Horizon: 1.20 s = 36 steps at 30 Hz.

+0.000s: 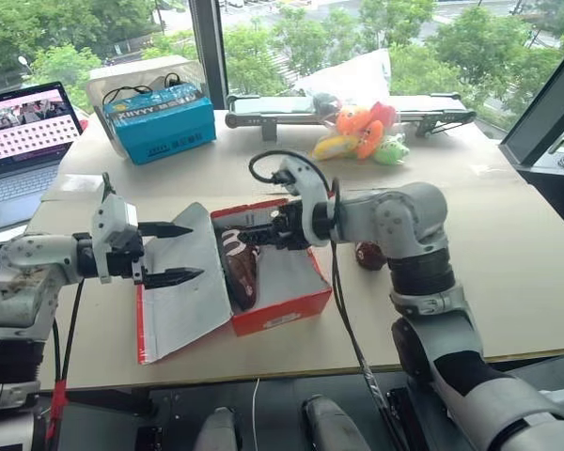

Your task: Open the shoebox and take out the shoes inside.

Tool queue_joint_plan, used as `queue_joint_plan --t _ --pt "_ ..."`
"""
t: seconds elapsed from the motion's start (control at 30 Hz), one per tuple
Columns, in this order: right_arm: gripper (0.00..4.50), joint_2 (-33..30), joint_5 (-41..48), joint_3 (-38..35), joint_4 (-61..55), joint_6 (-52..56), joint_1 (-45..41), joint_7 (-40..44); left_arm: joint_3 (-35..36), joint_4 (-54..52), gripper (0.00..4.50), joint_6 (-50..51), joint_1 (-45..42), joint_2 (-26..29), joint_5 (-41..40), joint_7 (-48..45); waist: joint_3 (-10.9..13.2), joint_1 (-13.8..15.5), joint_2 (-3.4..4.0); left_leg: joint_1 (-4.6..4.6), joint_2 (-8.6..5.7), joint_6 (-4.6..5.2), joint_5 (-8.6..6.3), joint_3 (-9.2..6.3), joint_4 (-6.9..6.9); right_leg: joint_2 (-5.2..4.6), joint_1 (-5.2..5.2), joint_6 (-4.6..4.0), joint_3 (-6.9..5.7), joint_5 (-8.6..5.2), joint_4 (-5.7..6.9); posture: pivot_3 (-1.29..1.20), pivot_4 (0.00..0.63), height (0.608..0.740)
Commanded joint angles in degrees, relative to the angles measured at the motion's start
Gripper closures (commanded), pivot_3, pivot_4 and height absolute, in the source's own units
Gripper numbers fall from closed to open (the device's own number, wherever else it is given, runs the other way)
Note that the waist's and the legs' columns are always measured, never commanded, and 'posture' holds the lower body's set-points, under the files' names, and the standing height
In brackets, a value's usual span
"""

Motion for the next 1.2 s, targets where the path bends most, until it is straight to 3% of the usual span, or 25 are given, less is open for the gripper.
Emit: queue_joint_plan --t 0.03,0.5,0.9,1.0,1.2 --pt "0.03 0.9 -1.9 2.8 3.1 -5.3 -0.3 3.2 1.7 -2.6 0.00 -0.1 0.4 0.6 -0.9 0.3 0.0 0.0 0.00 -0.01 0.00 0.00 0.00 0.00 0.00 0.00 0.00 0.00 0.00 0.00 0.00 0.00 0.150 0.740" --pt "0.03 4.6 -11.7 11.7 17.8 -17.4 -0.2 11.3 1.8 -3.2 0.00 0.2 0.7 1.0 -1.0 0.8 0.0 -1.0 -0.05 0.37 0.02 0.00 0.00 0.00 0.01 0.03 0.34 0.00 0.00 0.00 0.03 0.00 0.150 0.740" --pt "0.03 4.8 -18.3 17.4 20.7 -19.5 1.1 14.0 1.5 -2.7 0.00 0.0 0.2 0.8 -0.9 1.0 -0.3 -1.4 -0.09 0.57 0.02 -0.01 0.00 -0.02 0.01 0.04 0.49 0.03 0.01 -0.05 0.12 0.00 0.150 0.740" --pt "0.74 5.0 -19.0 17.4 21.4 -19.7 1.4 14.3 1.3 -2.3 0.00 -0.3 -0.2 0.6 -0.6 1.0 -0.4 -1.4 -0.10 0.67 0.01 -0.01 0.00 -0.02 0.01 0.04 0.58 0.12 0.01 -0.11 0.14 0.00 0.150 0.740" --pt "2.69 5.3 -19.1 17.1 21.4 -19.2 1.9 14.4 1.4 -2.3 0.00 -0.5 -0.2 0.6 -0.6 1.2 -0.4 -1.4 -0.11 1.42 0.01 -0.02 -0.01 -0.02 0.01 0.06 1.15 0.23 0.03 -0.39 0.38 0.00 0.150 0.740"
